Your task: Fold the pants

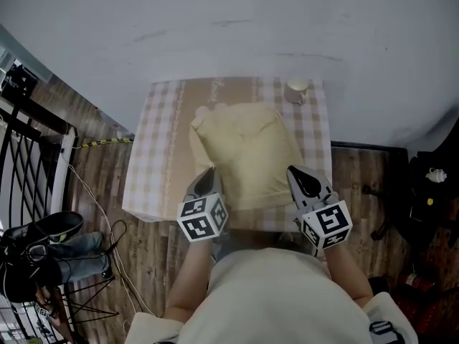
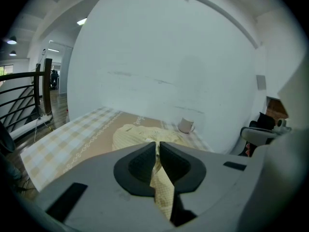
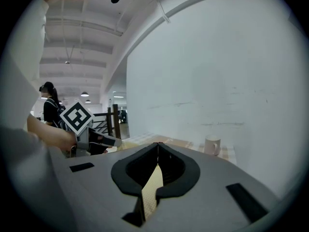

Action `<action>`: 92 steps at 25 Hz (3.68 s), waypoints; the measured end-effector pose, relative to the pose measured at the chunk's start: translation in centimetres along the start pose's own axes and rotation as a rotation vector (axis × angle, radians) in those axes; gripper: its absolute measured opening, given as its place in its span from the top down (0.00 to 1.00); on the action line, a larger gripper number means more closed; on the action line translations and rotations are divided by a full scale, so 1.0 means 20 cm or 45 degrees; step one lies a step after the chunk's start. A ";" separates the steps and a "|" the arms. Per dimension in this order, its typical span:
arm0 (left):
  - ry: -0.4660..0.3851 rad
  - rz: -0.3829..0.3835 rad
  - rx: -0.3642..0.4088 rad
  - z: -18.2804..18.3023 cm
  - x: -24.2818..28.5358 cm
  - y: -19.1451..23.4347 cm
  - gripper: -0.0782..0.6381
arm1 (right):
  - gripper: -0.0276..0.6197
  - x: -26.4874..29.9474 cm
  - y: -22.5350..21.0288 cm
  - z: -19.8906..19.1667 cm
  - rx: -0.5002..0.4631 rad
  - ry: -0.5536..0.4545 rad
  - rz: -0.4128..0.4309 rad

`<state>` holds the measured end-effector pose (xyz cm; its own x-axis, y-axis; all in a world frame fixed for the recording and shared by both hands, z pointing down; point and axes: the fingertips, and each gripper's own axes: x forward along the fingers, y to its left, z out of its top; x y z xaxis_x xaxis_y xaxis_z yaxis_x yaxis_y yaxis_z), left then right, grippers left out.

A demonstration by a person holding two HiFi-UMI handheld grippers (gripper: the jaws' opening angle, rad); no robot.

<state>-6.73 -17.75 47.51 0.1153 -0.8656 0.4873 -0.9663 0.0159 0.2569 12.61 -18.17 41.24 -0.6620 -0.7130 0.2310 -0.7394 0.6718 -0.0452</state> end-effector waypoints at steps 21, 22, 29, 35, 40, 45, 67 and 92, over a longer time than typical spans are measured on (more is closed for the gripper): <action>0.115 -0.203 0.094 -0.29 0.20 -0.97 0.85 | 0.96 -0.44 -0.32 -0.18 0.042 0.067 0.056; 0.130 -0.211 0.099 -0.32 0.20 -1.00 0.85 | 0.96 -0.45 -0.34 -0.19 0.044 0.070 0.056; 0.245 -0.273 0.132 -0.52 0.24 -1.16 0.85 | 0.96 -0.51 -0.43 -0.24 0.066 0.087 0.035; 0.379 -0.336 0.173 -0.70 0.27 -1.27 0.85 | 0.96 -0.56 -0.47 -0.28 0.098 0.099 -0.002; 0.482 -0.363 0.184 -0.84 0.33 -1.32 0.85 | 0.96 -0.57 -0.48 -0.30 0.113 0.105 -0.022; 0.514 -0.368 0.232 -0.91 0.37 -1.32 0.85 | 0.96 -0.60 -0.50 -0.31 0.114 0.101 -0.057; 0.509 -0.396 0.230 -0.86 0.26 -1.31 0.85 | 0.96 -0.57 -0.50 -0.28 0.102 0.115 -0.022; 0.100 -0.036 -0.013 0.00 0.30 -0.07 0.85 | 0.95 0.64 -0.02 -0.01 -0.283 0.191 0.227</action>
<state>-4.69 -22.94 50.06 0.1604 -0.8240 0.5433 -0.9600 -0.0023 0.2799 4.45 -27.42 44.42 -0.7412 -0.5536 0.3796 -0.5574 0.8228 0.1114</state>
